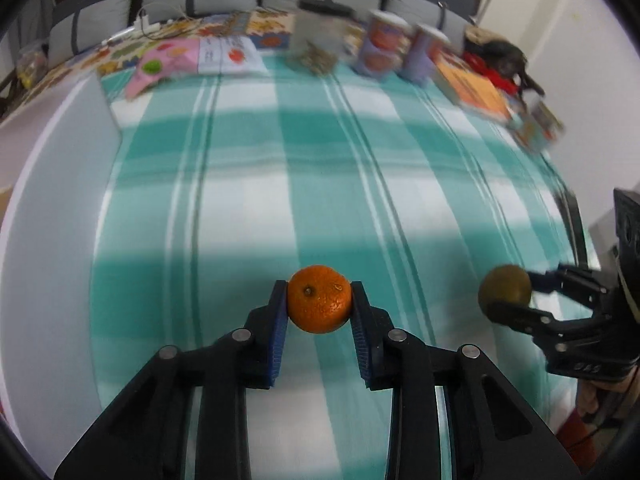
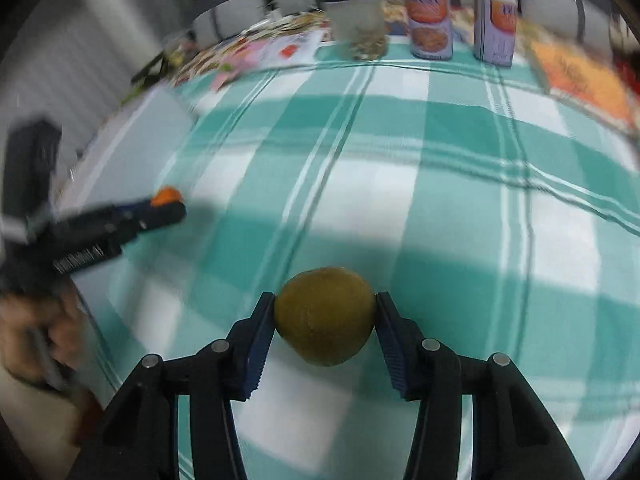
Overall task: Organize fruits
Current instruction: 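Set both fruits back on the cloth and open both grippers, then grasp the tangerine again with the left gripper while the right gripper regrasps the olive-green fruit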
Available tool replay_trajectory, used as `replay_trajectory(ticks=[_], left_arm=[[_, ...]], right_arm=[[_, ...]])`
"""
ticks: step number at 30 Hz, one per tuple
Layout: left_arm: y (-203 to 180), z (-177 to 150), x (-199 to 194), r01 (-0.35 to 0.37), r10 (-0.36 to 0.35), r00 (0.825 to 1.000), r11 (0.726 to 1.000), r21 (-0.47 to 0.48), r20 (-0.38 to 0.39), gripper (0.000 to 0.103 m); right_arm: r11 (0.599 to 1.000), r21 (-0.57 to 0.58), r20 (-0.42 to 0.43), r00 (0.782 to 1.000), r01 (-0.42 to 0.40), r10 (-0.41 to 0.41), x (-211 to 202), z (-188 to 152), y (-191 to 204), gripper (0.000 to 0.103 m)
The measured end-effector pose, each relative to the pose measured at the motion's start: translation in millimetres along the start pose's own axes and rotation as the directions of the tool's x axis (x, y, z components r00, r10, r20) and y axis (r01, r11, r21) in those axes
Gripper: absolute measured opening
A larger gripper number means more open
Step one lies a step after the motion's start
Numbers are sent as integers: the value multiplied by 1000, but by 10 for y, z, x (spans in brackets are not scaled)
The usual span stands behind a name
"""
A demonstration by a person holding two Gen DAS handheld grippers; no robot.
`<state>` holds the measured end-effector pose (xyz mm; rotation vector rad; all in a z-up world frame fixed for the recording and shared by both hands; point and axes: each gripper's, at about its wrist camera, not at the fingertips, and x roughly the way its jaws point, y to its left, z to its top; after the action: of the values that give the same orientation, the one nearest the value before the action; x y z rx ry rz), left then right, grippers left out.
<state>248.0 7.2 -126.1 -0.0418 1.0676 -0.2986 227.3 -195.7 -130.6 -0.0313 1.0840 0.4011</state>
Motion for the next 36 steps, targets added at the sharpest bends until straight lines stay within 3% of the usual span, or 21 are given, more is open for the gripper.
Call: replay_trajectory(ticks=[3, 5, 8, 9, 13, 15, 17, 19, 20, 23, 25, 31, 36], left_arm=[[-102, -391, -72, -43, 43, 999, 999, 27, 6, 30], [-119, -656, -65, -75, 75, 997, 997, 17, 16, 30], [-59, -852, -19, -97, 97, 995, 995, -29, 20, 30], [-42, -918, -62, -94, 97, 994, 995, -43, 54, 30], [-57, -990, -78, -104, 107, 991, 994, -32, 81, 33], [-64, -1020, -83, -106, 108, 990, 994, -22, 88, 36], [-58, -1046, -96, -87, 88, 992, 996, -21, 86, 50], [-24, -1073, -133, -50, 53, 996, 998, -40, 74, 72], [16, -1095, -176, -21, 25, 997, 998, -60, 67, 74], [142, -1198, -312, 62, -56, 996, 993, -97, 64, 75], [212, -1274, -394, 70, -63, 996, 992, -101, 67, 76], [237, -1236, -405, 61, -54, 996, 994, -91, 75, 76], [-42, -1001, -211, 1, -4, 997, 999, 40, 73, 74]], right_arm=[[969, -153, 86, 980, 193, -182, -68, -485, 326, 50], [942, -213, 135, 963, 259, -234, -65, -716, 469, 50], [917, -250, 193, 944, 310, -266, -96, -896, 611, 50], [914, -254, 198, 942, 316, -271, -90, -910, 639, 50], [905, -239, 228, 927, 351, -299, -100, -967, 715, 51], [915, -227, 231, 931, 333, -282, -120, -984, 762, 53], [933, -208, 224, 942, 295, -248, -151, -1006, 756, 56], [959, -168, 213, 958, 229, -192, -214, -1035, 707, 62], [972, -137, 213, 964, 190, -158, -265, -1049, 649, 66], [995, -54, 225, 972, 79, -65, -421, -1180, 486, 77], [999, -13, 225, 974, 32, -29, -509, -1312, 378, 78], [999, 49, 211, 977, -7, -4, -522, -1505, 259, 78], [997, 66, 229, 973, -34, 18, -551, -1471, 234, 78]])
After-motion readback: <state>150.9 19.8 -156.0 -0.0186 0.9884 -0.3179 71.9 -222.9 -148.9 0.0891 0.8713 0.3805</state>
